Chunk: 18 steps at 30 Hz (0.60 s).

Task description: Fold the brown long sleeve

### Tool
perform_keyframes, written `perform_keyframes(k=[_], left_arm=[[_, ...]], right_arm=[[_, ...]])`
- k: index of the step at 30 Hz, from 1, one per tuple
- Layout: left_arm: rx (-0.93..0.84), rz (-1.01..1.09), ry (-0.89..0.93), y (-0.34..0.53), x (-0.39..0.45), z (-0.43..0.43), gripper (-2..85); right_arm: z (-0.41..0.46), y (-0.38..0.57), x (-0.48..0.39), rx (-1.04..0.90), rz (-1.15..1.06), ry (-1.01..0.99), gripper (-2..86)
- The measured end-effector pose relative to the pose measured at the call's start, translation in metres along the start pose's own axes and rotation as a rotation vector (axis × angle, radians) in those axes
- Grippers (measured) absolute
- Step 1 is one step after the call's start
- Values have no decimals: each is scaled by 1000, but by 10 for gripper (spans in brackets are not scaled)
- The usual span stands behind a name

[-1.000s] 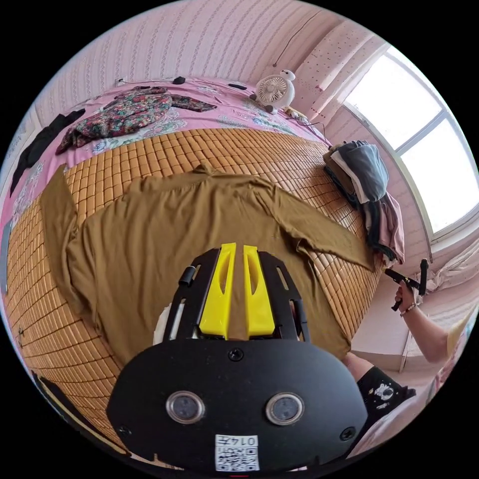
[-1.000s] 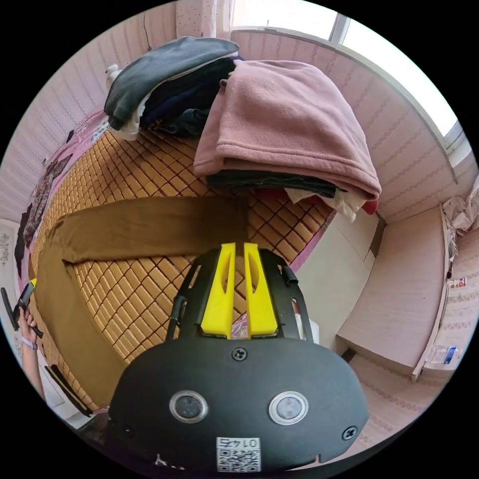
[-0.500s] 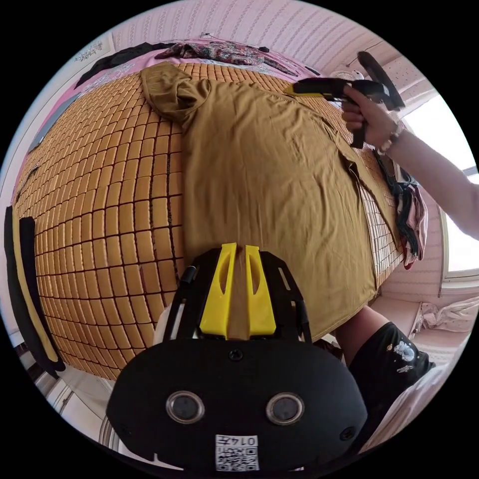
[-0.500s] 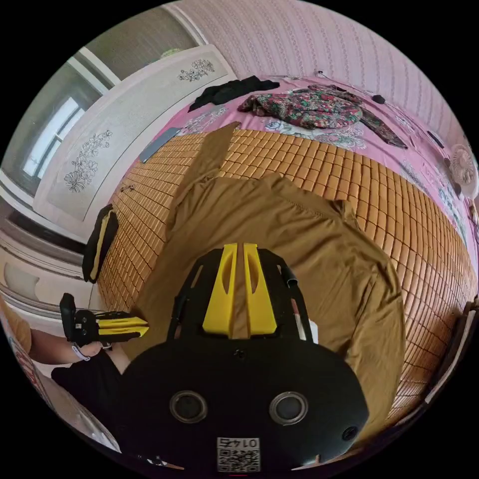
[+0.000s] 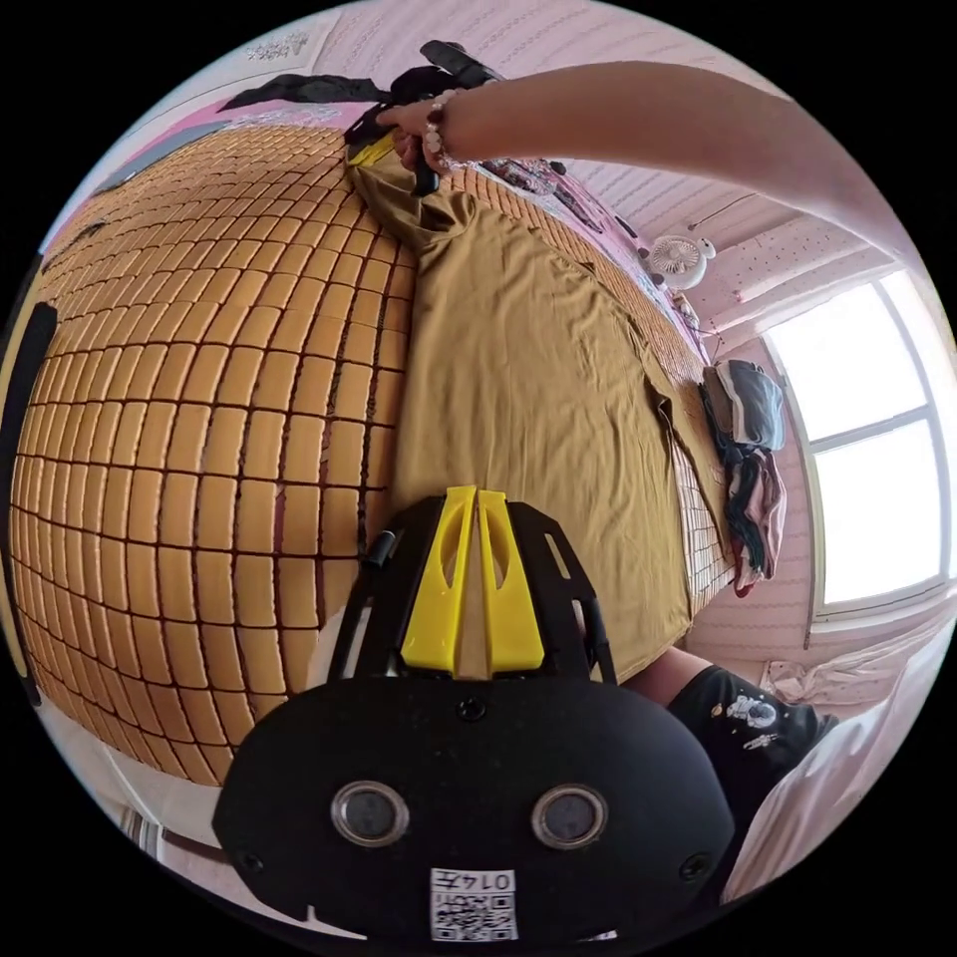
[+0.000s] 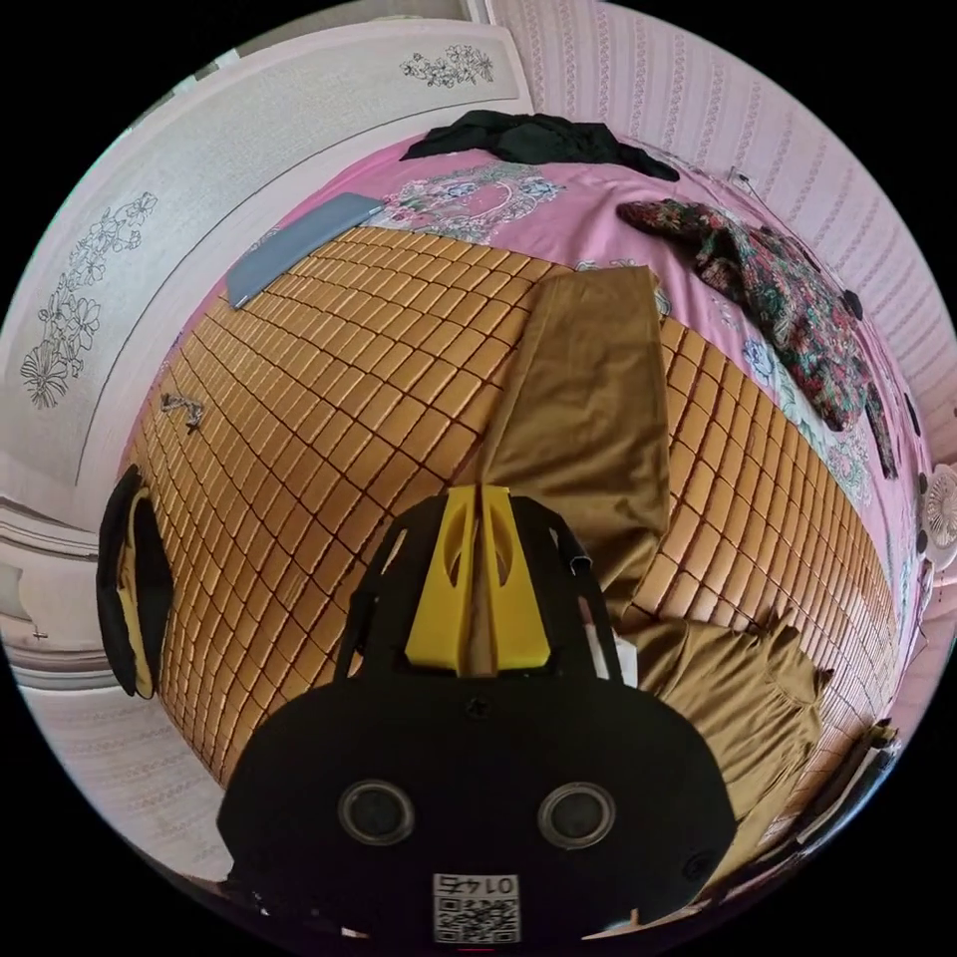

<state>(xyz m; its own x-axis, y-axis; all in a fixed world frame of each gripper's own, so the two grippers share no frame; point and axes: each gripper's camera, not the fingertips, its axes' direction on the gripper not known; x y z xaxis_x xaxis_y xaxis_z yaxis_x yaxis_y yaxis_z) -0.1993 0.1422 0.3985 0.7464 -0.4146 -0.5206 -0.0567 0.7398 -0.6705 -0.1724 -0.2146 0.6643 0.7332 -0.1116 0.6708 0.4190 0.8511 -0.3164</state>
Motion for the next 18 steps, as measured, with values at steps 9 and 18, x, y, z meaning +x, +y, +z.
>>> perform_keyframes(k=[9,18], left_arm=[[160,-135,-228,57,-43,-90,-10],[332,-170,-417,21,-98,-125,20]], right_arm=[[-33,109,-84,-192,-882,-320,18],[-6,120,-8,-216,-526,-319,30]])
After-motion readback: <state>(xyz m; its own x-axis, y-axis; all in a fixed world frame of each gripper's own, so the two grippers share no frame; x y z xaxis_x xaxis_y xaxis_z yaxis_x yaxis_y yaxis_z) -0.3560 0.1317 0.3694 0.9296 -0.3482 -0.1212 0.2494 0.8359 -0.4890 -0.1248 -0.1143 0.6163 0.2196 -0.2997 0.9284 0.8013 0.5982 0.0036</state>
